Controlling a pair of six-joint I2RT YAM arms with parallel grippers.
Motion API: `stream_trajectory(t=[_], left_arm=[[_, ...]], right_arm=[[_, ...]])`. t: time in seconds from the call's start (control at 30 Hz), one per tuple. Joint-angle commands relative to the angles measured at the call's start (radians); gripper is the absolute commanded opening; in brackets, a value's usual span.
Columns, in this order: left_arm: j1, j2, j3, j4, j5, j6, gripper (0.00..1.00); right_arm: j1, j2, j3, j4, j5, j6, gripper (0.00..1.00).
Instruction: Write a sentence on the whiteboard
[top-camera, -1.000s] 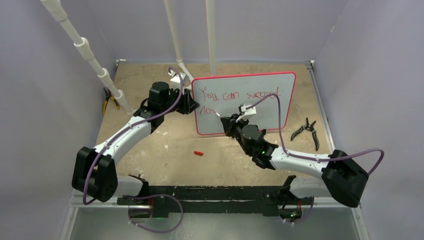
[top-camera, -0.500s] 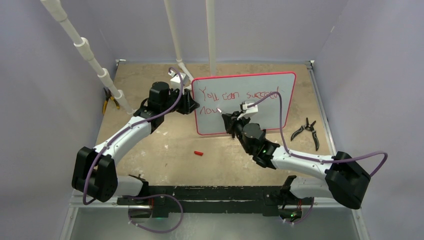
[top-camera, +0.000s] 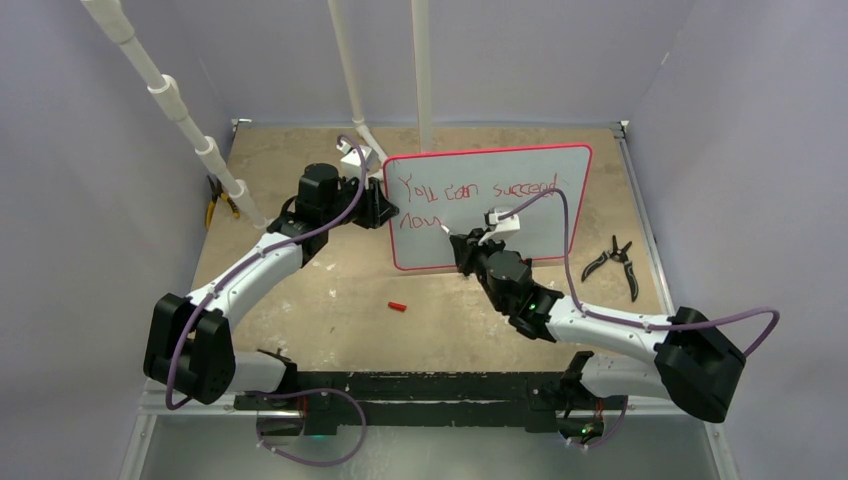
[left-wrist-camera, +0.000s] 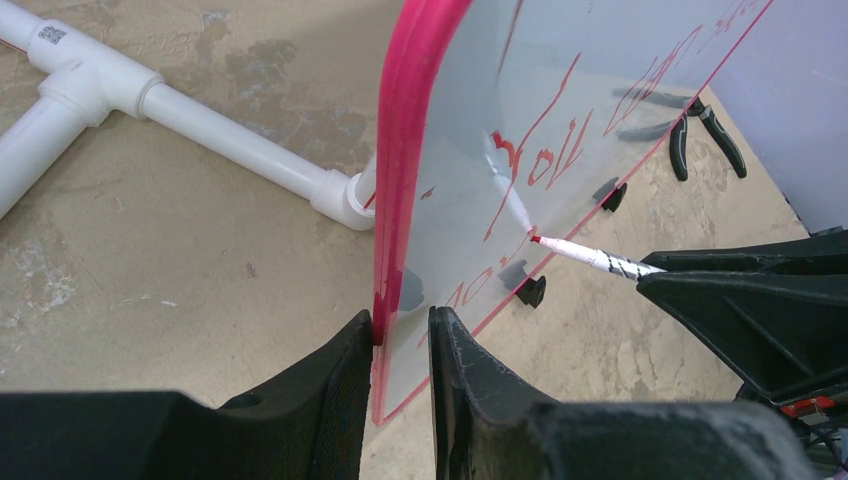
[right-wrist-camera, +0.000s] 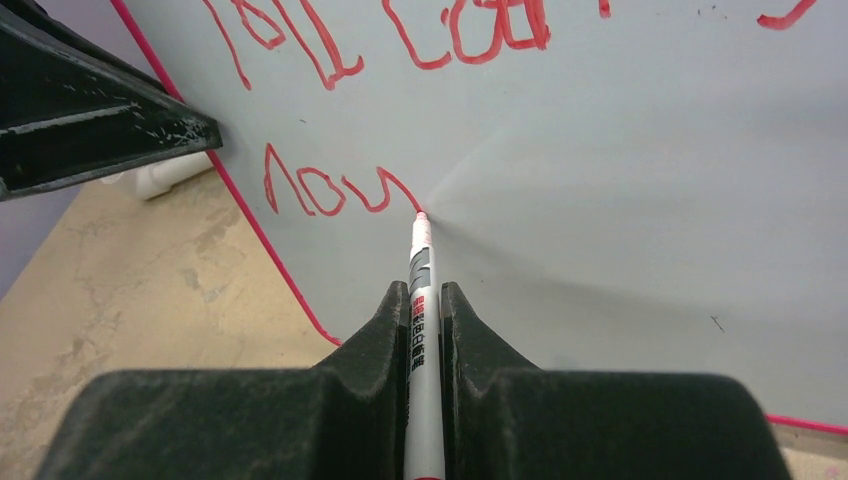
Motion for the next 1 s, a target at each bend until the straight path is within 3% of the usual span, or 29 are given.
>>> stream_trajectory(t=[0.0, 0.63, 0.97], left_arm=[[-0.01, -0.002, 0.01, 0.035, 0.029, -0.009, 0.25], [-0.01, -0.005, 0.011, 0.034, 0.027, -0.008, 0.25], [-0.01, -0.006, 0.011, 0.032, 0.027, -0.006, 0.25]], right_arm=[[-0.007, -0.017, -0.005, -0.027, 0.048, 0.016, 0.0], [-0.007, -0.027, 0.079, 0.022, 0.086, -0.057, 0.0], [-0.007, -0.072, 0.018, 0.07, 0.026, -0.096, 0.0]])
